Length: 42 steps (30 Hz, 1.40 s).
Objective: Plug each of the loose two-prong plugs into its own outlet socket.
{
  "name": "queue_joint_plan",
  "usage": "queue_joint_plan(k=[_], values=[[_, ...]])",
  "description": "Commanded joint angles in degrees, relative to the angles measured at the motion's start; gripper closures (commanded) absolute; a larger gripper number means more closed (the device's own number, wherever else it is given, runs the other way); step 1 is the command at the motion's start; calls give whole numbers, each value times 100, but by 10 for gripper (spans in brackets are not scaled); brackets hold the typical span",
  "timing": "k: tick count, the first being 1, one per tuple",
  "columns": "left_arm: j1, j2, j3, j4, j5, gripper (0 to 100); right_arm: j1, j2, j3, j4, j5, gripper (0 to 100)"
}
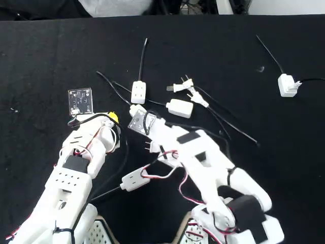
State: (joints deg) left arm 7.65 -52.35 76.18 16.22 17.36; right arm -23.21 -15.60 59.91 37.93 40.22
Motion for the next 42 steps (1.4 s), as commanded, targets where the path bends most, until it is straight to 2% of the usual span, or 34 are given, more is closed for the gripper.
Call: queue_joint_plan(k=[1,9,13,19,24,29,37,42], values=[[22,-62,-101,-88,-35,970,-35,-40,-435,26,-44,890],[22,-62,-101,-88,-35,970,-70,-277,-453,-9,-35,890],[22,-62,-101,-88,-35,970,-70,-277,-462,26,255,885],[22,-62,-110,-88,-35,970,-132,-312,-488,35,273,769],[22,-62,-110,-88,-35,970,-422,-400,-629,193,290,832],[22,-62,-110,-88,-35,970,-475,-303,-673,149,316,838],[22,-62,-110,-88,-44,970,273,-286,-1138,18,273,842],[22,-62,-119,-88,-44,970,378,-268,-1130,-62,-18,843]])
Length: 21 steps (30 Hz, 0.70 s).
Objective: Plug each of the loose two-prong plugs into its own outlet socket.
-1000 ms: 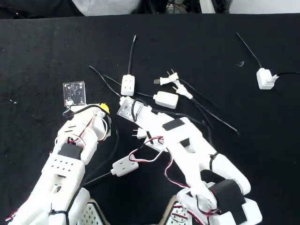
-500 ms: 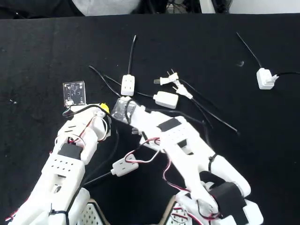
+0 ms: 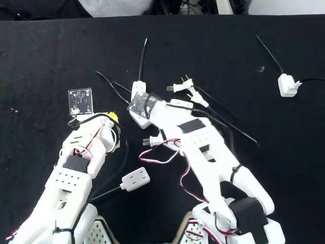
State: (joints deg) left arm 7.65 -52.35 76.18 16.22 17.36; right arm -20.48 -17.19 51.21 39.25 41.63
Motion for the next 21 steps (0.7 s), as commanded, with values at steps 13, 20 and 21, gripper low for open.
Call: queue_joint_plan(k=[13,20,21], values=[[22,-62,-127,-88,-44,970,-492,251,734,-695,-193,843],[22,-62,-136,-88,-44,970,-448,-110,699,-510,-229,843],[22,-62,-136,-88,-44,970,-440,-286,690,-387,-229,843]])
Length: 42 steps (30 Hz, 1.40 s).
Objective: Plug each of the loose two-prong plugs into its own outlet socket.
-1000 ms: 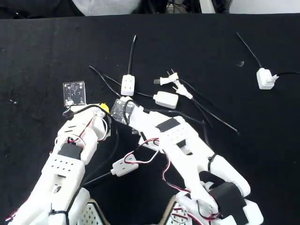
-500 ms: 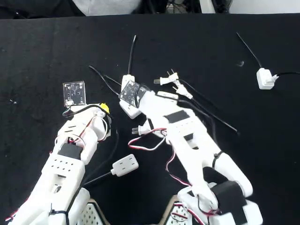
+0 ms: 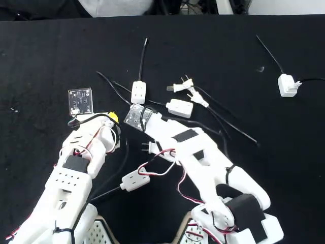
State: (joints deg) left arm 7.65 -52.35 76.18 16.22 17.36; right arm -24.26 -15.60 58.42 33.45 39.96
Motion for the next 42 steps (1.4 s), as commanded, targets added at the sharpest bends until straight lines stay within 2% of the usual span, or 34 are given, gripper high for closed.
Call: queue_joint_plan(k=[1,6,10,17,23,28,30,32,33,42], values=[[22,-62,-136,-88,-44,970,-62,-655,-40,334,-62,843],[22,-62,-136,-97,-44,970,-88,-1534,13,993,-149,840],[22,-62,-119,-97,-44,970,-158,-1587,66,1125,26,840],[22,-62,-110,-97,-44,970,-185,-585,-233,1125,835,840],[22,-62,-119,-97,-44,970,-185,154,-673,1090,844,841],[22,-62,-119,-97,-44,970,-185,382,-831,1090,1266,845],[22,-62,-119,-97,-44,970,-185,426,-804,1090,1451,880],[22,-62,-127,-97,-44,970,-185,435,-734,1116,1653,976],[22,-62,-127,-97,-44,970,-185,400,-681,1099,1688,991],[22,-62,-119,-97,-44,970,-123,382,-611,1213,1495,988]])
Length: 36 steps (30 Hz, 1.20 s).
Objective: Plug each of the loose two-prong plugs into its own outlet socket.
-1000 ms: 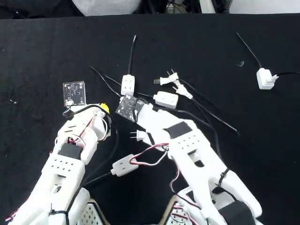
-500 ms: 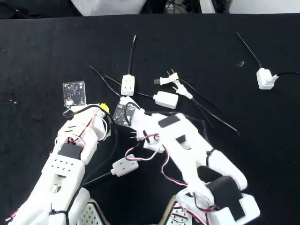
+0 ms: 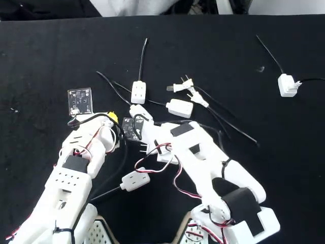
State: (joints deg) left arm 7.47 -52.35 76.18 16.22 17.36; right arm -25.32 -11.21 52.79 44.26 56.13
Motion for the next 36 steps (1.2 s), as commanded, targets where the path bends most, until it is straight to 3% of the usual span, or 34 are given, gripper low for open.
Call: queue_joint_plan(k=[1,8,15,23,32,36], values=[[40,-62,-119,-97,-44,970,9,-66,-75,185,-281,988],[40,-62,-136,-97,-44,970,88,-391,-75,132,-1222,980],[40,-62,-119,-97,-44,970,-290,-391,-66,141,-1231,773],[40,-62,-119,-97,-44,970,-264,-215,-189,-229,-1213,828],[40,-62,-127,-97,-44,970,-299,154,-470,290,-360,851],[40,-62,-127,-97,-44,970,-281,127,-602,281,-396,995]])
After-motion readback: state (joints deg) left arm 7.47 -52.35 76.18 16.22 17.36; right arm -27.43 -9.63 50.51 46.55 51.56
